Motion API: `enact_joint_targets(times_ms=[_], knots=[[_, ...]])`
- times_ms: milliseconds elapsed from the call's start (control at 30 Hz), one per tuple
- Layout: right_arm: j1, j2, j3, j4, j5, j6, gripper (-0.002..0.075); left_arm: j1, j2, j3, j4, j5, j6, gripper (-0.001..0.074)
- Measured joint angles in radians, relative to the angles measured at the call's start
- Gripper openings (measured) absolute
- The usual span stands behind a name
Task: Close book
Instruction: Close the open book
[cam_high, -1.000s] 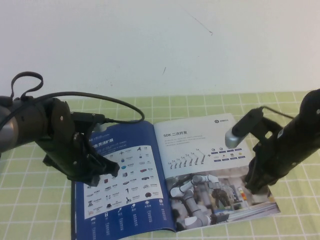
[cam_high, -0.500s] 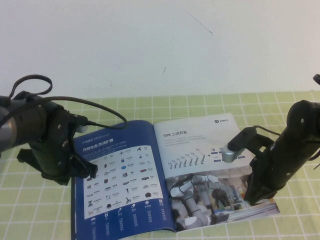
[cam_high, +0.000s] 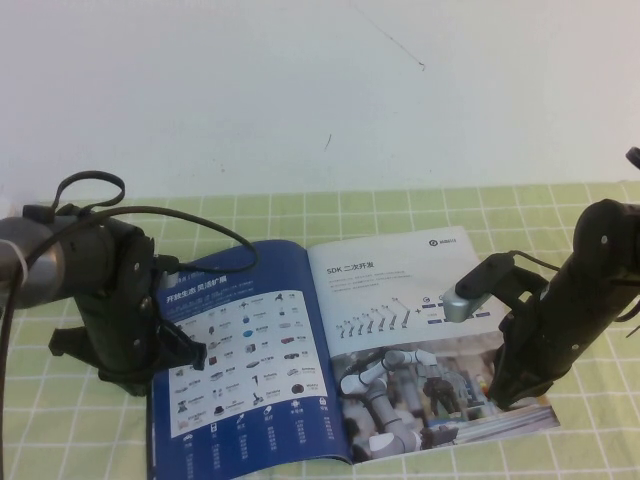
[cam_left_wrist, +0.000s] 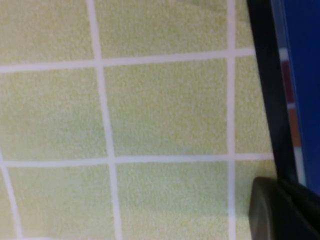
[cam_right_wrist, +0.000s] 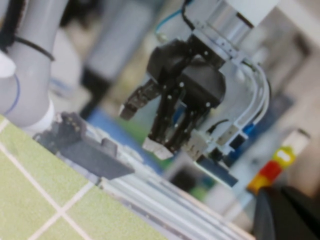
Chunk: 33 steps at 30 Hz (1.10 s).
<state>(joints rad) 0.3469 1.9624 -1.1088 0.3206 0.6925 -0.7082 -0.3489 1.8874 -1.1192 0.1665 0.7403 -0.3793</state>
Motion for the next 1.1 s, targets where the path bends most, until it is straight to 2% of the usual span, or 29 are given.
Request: enact_joint_targets(times_ms=[133, 233, 333, 533, 633, 700, 800, 900, 1000, 1100], knots=[[0.000, 0.002, 0.000, 0.019, -0.002, 0.000, -0.0003, 0.002, 0.000, -0.004, -0.105, -0.007, 0.056, -0.0004], [0.000, 0.002, 0.000, 0.035, -0.005, 0.000, -0.0003, 0.004, 0.000, -0.006, -0.296, -0.034, 0.190, -0.0004], [-0.002, 0.005, 0.000, 0.081, -0.015, -0.027, -0.0003, 0.004, 0.007, -0.006, -0.553, -0.057, 0.370, -0.0004], [-0.002, 0.011, -0.012, 0.234, -0.036, -0.105, -0.0003, 0.002, 0.020, 0.003, -1.153, -0.030, 0.873, -0.0004], [0.000, -0.003, -0.028, 0.215, -0.028, -0.102, -0.0003, 0.000, 0.020, 0.003, -1.400, 0.021, 1.097, -0.0004], [0.002, -0.043, -0.050, 0.134, -0.020, -0.062, -0.0003, 0.000, 0.020, 0.003, -1.521, 0.059, 1.206, -0.0004], [0.004, -0.138, -0.096, -0.071, 0.009, 0.078, -0.0003, 0.000, -0.001, 0.003, -1.582, 0.080, 1.296, -0.0004], [0.004, -0.244, -0.136, -0.297, 0.069, 0.216, -0.0003, 0.000, -0.042, 0.003, -1.533, 0.058, 1.309, -0.0004], [0.004, -0.358, -0.146, -0.466, 0.120, 0.326, -0.0003, 0.000, -0.092, 0.003, -1.355, 0.005, 1.223, -0.0004], [0.004, -0.462, -0.146, -0.559, 0.166, 0.399, -0.0003, 0.000, -0.159, 0.003, -1.081, -0.018, 1.054, -0.0004]])
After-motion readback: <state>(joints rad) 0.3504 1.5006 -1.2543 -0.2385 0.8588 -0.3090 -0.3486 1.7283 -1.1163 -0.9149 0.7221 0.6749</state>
